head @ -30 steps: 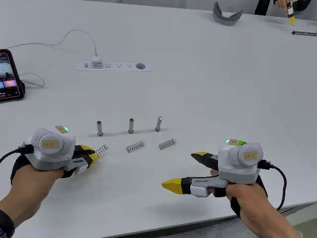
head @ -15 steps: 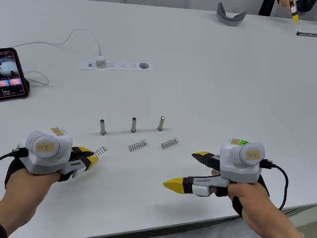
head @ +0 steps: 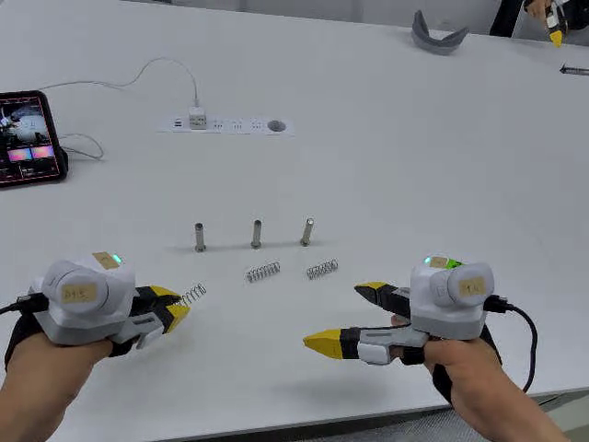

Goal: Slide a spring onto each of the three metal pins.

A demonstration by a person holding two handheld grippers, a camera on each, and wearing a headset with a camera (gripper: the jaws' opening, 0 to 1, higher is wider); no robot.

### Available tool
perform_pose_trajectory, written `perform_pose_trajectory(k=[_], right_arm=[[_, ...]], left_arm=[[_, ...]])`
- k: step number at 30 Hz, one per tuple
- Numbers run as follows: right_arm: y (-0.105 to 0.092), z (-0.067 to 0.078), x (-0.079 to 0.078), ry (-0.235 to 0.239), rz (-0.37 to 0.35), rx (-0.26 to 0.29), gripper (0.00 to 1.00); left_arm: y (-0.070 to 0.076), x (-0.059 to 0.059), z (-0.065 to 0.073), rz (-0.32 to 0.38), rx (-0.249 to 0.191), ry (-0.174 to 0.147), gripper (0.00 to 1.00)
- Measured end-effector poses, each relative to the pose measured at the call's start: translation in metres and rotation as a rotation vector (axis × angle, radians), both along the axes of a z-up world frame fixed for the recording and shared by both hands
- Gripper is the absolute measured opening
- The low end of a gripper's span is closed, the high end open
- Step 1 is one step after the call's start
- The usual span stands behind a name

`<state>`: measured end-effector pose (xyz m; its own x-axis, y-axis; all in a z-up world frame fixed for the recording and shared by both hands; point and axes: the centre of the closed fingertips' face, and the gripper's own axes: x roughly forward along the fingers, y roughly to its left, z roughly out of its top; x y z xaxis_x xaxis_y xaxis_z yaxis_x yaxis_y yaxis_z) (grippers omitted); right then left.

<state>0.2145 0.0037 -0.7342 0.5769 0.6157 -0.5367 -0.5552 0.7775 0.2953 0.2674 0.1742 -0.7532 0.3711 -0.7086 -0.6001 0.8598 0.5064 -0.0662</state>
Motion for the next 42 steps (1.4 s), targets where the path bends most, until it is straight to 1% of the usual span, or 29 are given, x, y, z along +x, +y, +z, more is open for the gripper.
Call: perform_pose_trajectory(k=[3, 5, 9, 13, 18, 21, 26, 32, 35, 38, 42], right_arm=[[0.006, -0.001, -0.001, 0.003, 0.021, -0.004, 0.84], [0.008, -0.001, -0.001, 0.005, 0.028, 0.002, 0.84], [0.015, -0.001, -0.001, 0.015, 0.041, 0.030, 0.84], [0.020, 0.001, -0.001, 0.018, 0.050, 0.048, 0.83], [0.027, 0.008, 0.003, 0.014, 0.049, 0.089, 0.81], [0.033, 0.012, 0.005, 0.021, 0.053, 0.128, 0.80], [0.041, 0.016, 0.006, 0.021, 0.064, 0.161, 0.75], [0.049, 0.017, 0.006, 0.028, 0.079, 0.190, 0.70], [0.055, 0.018, 0.005, 0.041, 0.082, 0.231, 0.66], [0.058, 0.021, 0.006, 0.038, 0.079, 0.257, 0.62], [0.063, 0.025, 0.006, 0.042, 0.083, 0.297, 0.55]], left_arm=[[-0.003, -0.003, 0.004, -0.004, -0.013, 0.003, 0.10], [-0.005, -0.006, 0.006, -0.015, -0.010, -0.004, 0.10], [-0.007, -0.007, 0.004, -0.029, -0.010, -0.009, 0.10], [-0.016, -0.016, 0.008, -0.052, -0.011, -0.013, 0.10], [-0.025, -0.017, 0.011, -0.082, -0.019, -0.025, 0.10], [-0.035, -0.022, 0.015, -0.107, -0.023, -0.031, 0.10], [-0.045, -0.028, 0.019, -0.142, -0.021, -0.042, 0.10], [-0.055, -0.033, 0.025, -0.176, -0.025, -0.054, 0.10], [-0.061, -0.035, 0.029, -0.188, -0.034, -0.059, 0.10], [-0.066, -0.037, 0.032, -0.202, -0.038, -0.069, 0.10], [-0.074, -0.042, 0.035, -0.220, -0.044, -0.074, 0.10]])
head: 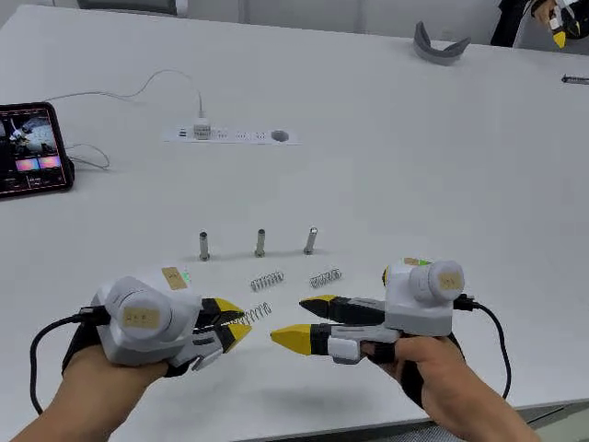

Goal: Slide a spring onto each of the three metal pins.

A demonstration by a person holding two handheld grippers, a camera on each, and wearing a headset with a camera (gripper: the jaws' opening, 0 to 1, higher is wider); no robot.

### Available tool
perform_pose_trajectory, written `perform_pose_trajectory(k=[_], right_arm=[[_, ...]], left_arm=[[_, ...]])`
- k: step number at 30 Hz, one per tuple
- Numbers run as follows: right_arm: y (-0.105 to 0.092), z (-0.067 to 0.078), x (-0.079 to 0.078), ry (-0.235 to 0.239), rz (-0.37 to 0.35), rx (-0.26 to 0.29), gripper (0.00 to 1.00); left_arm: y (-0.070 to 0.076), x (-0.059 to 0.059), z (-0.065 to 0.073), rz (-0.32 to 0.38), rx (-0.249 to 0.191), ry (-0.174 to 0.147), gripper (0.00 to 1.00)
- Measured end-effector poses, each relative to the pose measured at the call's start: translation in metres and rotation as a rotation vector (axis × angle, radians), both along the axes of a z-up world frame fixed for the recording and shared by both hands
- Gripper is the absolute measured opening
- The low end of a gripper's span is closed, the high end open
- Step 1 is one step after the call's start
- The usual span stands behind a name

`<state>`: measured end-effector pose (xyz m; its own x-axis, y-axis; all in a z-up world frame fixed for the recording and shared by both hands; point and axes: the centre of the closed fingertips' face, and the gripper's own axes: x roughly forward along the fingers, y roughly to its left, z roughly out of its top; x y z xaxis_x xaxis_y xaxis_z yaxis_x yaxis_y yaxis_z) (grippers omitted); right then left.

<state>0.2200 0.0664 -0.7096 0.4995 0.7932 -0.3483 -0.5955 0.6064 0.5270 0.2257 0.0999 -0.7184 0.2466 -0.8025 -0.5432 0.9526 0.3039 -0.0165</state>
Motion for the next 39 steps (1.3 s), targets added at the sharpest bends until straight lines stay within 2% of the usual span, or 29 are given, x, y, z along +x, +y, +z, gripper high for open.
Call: perform_pose_trajectory(k=[7, 13, 17, 22, 39], right_arm=[[0.007, 0.006, -0.001, 0.009, 0.018, 0.051, 0.41], [0.011, 0.007, -0.004, 0.003, 0.036, 0.066, 0.28], [0.011, 0.007, -0.005, 0.004, 0.038, 0.067, 0.28], [0.009, 0.013, -0.003, -0.004, 0.028, 0.083, 0.25], [0.005, 0.021, 0.000, -0.037, 0.045, 0.053, 0.15]], left_arm=[[-0.010, -0.009, 0.004, -0.027, -0.009, -0.001, 0.10], [-0.015, -0.012, 0.005, -0.043, -0.011, -0.004, 0.10], [-0.015, -0.012, 0.006, -0.052, -0.005, -0.009, 0.10], [-0.017, -0.010, 0.005, -0.054, -0.002, -0.006, 0.10], [-0.023, -0.010, 0.005, -0.068, -0.003, -0.008, 0.10]])
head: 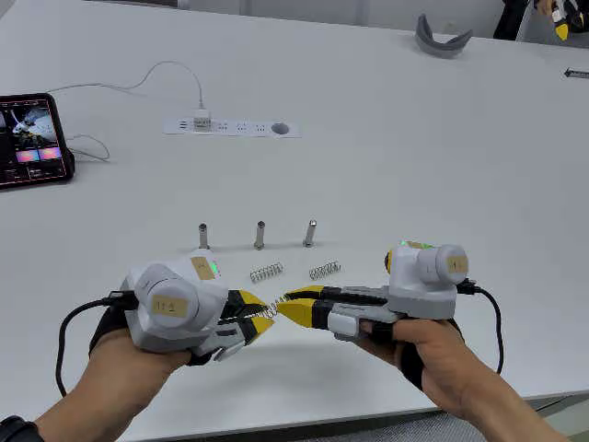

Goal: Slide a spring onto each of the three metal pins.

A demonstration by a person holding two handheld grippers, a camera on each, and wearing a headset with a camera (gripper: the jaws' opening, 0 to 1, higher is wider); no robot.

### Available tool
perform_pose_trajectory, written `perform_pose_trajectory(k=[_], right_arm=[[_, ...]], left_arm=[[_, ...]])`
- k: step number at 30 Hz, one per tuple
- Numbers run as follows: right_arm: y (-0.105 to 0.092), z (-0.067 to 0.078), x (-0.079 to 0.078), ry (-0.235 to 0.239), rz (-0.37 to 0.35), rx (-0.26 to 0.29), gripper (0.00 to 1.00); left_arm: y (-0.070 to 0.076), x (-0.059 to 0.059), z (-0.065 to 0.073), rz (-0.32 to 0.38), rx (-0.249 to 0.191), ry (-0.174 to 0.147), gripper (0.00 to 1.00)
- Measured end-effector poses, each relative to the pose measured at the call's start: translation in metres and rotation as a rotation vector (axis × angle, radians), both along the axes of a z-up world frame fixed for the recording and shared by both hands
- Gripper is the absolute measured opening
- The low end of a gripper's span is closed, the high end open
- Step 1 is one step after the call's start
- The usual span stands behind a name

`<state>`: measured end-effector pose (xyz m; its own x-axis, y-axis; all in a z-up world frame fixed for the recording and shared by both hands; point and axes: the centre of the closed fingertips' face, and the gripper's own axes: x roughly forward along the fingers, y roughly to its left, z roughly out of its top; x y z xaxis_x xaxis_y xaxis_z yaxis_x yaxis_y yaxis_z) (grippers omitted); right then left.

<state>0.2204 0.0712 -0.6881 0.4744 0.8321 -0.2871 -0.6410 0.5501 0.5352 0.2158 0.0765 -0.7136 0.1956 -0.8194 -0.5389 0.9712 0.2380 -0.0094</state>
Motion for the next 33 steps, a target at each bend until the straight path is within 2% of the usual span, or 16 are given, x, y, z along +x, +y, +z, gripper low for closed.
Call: perform_pose_trajectory(k=[5, 17, 23, 33], right_arm=[[0.003, 0.003, 0.001, -0.035, 0.038, -0.042, 0.12], [0.004, 0.010, 0.003, -0.068, 0.132, -0.143, 0.12], [0.007, 0.012, -0.001, -0.094, 0.226, -0.230, 0.12], [0.009, 0.013, -0.006, -0.132, 0.367, -0.332, 0.12]], left_arm=[[-0.003, 0.000, 0.001, -0.004, -0.001, 0.000, 0.10], [-0.008, 0.001, 0.005, -0.009, -0.018, 0.005, 0.10], [-0.012, -0.002, 0.010, -0.027, -0.033, 0.003, 0.10], [-0.013, -0.005, 0.011, -0.051, -0.027, -0.003, 0.10]])
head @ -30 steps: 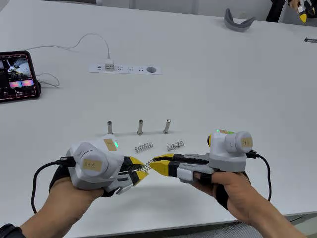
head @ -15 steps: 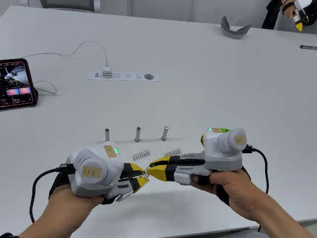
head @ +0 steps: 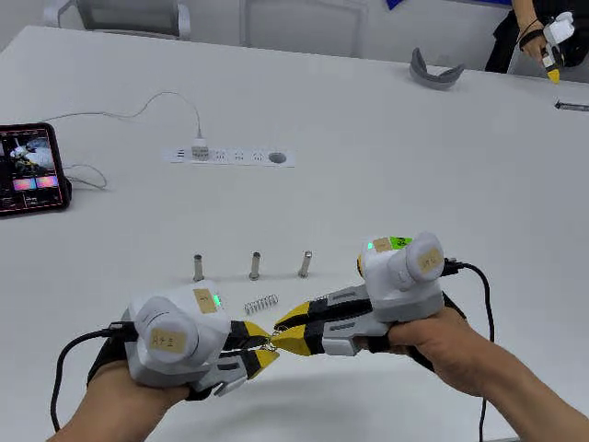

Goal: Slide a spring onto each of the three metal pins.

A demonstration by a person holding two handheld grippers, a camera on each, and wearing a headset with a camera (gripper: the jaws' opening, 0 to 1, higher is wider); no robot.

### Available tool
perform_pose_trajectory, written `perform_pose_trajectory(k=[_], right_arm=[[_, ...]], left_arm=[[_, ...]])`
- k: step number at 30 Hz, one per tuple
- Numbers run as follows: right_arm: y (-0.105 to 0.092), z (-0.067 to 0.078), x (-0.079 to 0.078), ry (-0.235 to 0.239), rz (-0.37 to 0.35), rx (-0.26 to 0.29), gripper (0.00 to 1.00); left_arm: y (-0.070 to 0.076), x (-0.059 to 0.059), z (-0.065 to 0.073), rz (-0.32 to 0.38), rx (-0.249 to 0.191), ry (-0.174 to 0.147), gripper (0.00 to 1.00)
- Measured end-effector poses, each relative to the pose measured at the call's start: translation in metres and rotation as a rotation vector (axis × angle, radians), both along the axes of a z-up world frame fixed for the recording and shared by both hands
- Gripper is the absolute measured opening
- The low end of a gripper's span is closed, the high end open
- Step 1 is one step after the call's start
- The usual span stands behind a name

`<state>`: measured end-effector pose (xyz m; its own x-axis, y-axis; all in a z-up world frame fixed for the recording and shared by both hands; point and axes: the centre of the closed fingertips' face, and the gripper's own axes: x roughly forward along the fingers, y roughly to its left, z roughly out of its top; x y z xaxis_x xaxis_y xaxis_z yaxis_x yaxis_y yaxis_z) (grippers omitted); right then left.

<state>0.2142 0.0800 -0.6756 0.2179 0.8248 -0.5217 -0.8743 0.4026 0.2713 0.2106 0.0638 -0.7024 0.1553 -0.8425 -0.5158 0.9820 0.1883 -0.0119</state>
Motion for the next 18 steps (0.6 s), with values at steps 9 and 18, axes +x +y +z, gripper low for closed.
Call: perform_pose_trajectory(k=[9, 18], right_arm=[[-0.001, -0.006, -0.009, -0.053, 0.177, -0.137, 0.12], [0.003, -0.010, -0.014, -0.059, 0.247, -0.180, 0.13]], left_arm=[[-0.001, -0.005, 0.003, -0.031, -0.009, -0.009, 0.09], [-0.002, -0.009, 0.003, -0.054, -0.003, -0.018, 0.10]])
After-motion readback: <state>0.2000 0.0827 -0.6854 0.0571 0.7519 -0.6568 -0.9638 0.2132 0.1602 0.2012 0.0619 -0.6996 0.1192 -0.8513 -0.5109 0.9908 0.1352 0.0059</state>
